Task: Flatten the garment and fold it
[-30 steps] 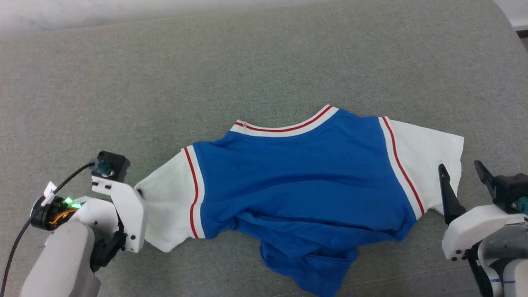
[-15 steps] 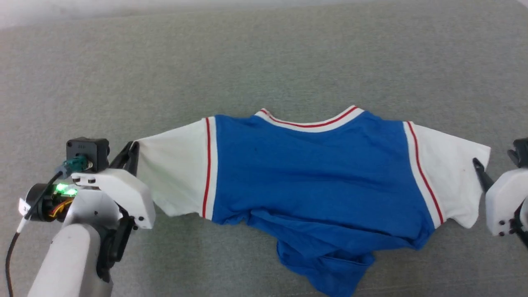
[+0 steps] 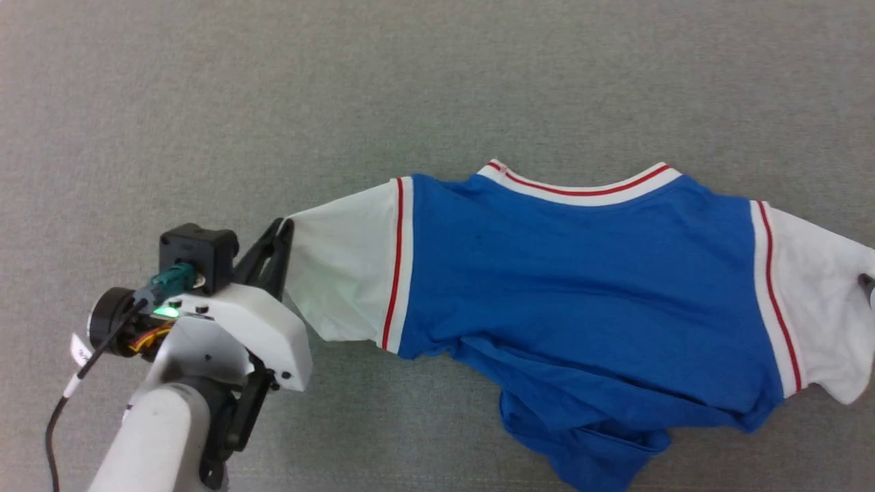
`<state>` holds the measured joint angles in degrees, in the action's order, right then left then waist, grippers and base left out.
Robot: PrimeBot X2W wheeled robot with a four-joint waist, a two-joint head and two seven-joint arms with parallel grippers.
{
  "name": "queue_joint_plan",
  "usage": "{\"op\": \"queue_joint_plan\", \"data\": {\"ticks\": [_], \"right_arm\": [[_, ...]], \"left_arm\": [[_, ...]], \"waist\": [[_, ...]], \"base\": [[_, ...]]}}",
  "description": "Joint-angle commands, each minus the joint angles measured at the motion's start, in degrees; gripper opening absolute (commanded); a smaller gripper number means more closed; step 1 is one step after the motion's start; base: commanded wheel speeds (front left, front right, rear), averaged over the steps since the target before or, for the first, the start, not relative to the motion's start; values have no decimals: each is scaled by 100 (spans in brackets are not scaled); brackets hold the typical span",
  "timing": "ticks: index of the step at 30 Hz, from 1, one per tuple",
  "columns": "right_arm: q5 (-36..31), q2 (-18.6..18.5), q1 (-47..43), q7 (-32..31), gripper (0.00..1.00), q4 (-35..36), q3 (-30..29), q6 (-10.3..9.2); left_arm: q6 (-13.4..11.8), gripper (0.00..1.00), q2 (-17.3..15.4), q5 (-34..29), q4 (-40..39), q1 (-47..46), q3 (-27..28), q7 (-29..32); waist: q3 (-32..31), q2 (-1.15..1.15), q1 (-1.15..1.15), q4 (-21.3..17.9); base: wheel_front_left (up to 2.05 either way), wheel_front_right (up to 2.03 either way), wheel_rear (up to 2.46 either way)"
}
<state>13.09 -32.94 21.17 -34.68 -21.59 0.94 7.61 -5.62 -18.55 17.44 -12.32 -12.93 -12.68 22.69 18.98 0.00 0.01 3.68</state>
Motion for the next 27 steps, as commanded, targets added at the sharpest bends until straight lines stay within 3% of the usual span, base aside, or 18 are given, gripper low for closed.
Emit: {"op": "queue_joint_plan", "data": {"ticks": [1, 4, 5, 6, 7, 11, 17, 27], "right_arm": [[70, -2, 71, 32, 100, -122, 151, -12], [209, -38, 73, 92, 100, -273, 516, -12], [262, -64, 67, 112, 92, -314, 666, -12], [323, -103, 59, 139, 36, -354, 824, -12], [390, -142, 61, 180, 0, -391, 965, -12], [430, -280, 208, 608, 0, -477, 1141, -12], [266, -333, 544, 1453, 0, -436, 810, -12], [-39, -213, 708, 2304, 0, 726, 6, -12]], "left_arm": [[-20, 0, 24, -62, -46, 36, -40, 15], [-15, 0, 31, -77, -12, 15, -95, 31], [-15, 0, 36, -75, 7, 8, -106, 29], [-10, 0, 40, -68, 32, 1, -117, 30], [-9, 0, 42, -62, 61, -4, -124, 27], [-16, 0, 19, -24, 202, 0, -85, -16], [-24, 0, -66, 62, 297, 10, 99, -229], [-191, 0, -306, 159, -194, -12, 731, -772]], "waist": [[143, 0, -1, 138], [170, 0, -1, 147], [171, 0, -1, 143], [165, 0, -1, 136], [149, 0, -1, 125], [-10, 0, -1, 31], [-484, 0, -1, -162], [-1204, 0, -1, -472]], "base": [[0, 0, 0], [0, 0, 0], [0, 0, 0], [0, 0, 0], [0, 0, 0], [0, 0, 0], [0, 0, 0], [0, 0, 0]]}}
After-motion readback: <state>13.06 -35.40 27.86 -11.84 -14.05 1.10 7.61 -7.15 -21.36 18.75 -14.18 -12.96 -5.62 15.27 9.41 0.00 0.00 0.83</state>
